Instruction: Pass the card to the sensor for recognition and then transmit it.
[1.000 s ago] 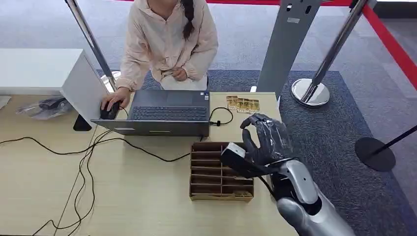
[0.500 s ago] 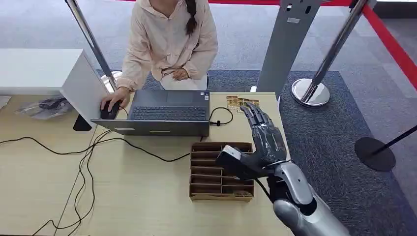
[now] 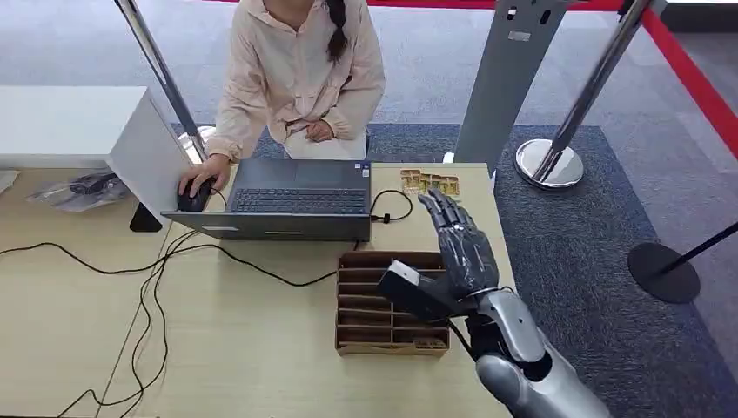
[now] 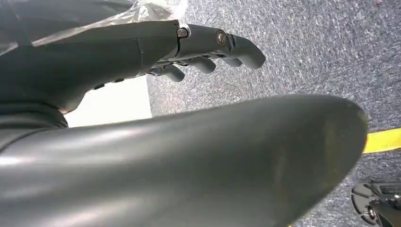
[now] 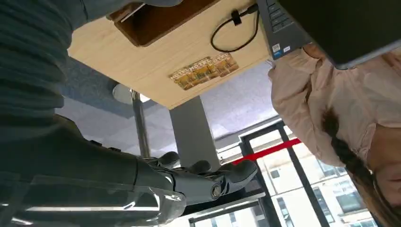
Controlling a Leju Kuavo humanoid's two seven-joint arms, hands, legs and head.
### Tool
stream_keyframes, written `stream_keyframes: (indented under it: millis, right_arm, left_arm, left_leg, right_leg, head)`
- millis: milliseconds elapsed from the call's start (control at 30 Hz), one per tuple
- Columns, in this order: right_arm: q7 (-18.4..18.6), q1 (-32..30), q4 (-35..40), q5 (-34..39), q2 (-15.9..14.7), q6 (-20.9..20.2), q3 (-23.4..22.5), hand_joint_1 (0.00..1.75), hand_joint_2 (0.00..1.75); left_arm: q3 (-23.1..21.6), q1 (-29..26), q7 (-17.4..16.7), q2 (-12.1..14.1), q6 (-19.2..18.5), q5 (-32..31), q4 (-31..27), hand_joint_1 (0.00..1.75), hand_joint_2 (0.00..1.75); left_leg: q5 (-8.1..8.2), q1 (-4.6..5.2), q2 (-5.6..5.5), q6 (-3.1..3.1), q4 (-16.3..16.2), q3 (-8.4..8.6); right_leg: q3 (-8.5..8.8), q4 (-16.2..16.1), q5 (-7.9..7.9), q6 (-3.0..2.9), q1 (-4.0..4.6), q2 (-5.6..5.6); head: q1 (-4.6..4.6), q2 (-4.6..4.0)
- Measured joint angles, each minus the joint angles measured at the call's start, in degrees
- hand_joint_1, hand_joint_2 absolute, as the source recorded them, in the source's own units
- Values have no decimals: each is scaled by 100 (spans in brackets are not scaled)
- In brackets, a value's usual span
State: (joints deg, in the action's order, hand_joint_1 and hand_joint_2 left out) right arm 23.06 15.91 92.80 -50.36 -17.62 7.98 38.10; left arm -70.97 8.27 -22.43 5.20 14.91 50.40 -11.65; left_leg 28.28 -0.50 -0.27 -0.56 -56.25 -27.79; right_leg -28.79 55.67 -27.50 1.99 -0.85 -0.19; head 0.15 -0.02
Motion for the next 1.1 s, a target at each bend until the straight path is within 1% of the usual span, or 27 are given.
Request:
stream_keyframes:
  millis: [633, 933, 1033, 1100]
  right_arm:
    - [-31, 14, -216, 85, 118, 74, 92, 5, 175]
    - [-52, 10, -367, 151, 131, 114, 127, 12, 175]
    - [-55, 9, -415, 151, 140, 122, 135, 21, 175]
    - [-57, 7, -437, 159, 144, 131, 142, 35, 175]
  left_arm:
    - [0, 0, 13, 4, 4, -4, 0, 0, 0]
    - [0, -1, 18, 4, 11, 2, 0, 0, 0]
    - [0, -1, 20, 4, 13, 4, 0, 0, 0]
    - [0, -1, 22, 5, 13, 11, 0, 0, 0]
  left_leg:
    - [0, 0, 0, 0, 0, 1]
    - [0, 0, 0, 0, 0, 2]
    - [0, 0, 0, 0, 0, 2]
    - [0, 0, 0, 0, 0, 2]
  right_leg:
    - [1, 0, 0, 0, 0, 0]
    - [1, 0, 1, 1, 0, 0]
    - [1, 0, 1, 1, 0, 0]
    - [1, 0, 1, 1, 0, 0]
  head:
    - [0, 0]
    - [4, 0]
    - [2, 0]
    - [2, 0]
